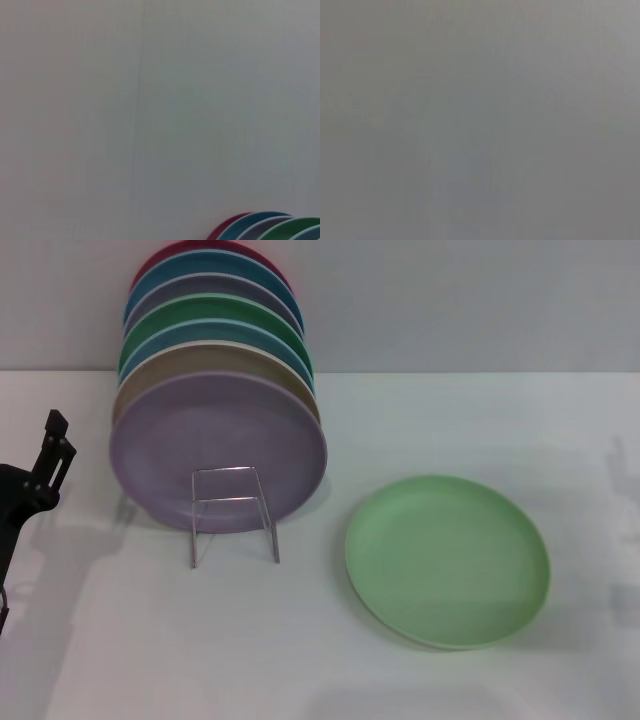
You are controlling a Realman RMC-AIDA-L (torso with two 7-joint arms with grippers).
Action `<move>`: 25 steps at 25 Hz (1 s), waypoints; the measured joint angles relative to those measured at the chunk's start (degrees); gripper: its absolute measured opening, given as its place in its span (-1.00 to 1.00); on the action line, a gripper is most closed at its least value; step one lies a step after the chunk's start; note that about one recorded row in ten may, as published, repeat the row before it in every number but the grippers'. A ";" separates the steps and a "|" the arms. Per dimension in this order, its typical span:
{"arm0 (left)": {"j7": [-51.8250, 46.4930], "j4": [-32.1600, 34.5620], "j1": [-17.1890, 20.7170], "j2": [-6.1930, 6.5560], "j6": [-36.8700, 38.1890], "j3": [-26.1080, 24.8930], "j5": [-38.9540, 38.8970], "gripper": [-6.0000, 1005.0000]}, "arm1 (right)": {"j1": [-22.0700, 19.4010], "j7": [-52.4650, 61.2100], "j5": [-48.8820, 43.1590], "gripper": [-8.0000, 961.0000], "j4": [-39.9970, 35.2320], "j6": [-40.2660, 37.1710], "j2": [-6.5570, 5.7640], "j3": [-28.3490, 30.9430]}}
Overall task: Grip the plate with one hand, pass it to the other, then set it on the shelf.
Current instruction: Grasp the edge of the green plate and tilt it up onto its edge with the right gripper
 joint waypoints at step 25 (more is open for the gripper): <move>-0.69 -0.07 2.07 0.39 1.78 -0.44 -0.16 0.57 | -1.35 -26.40 -0.28 0.27 27.95 20.25 -1.38 12.69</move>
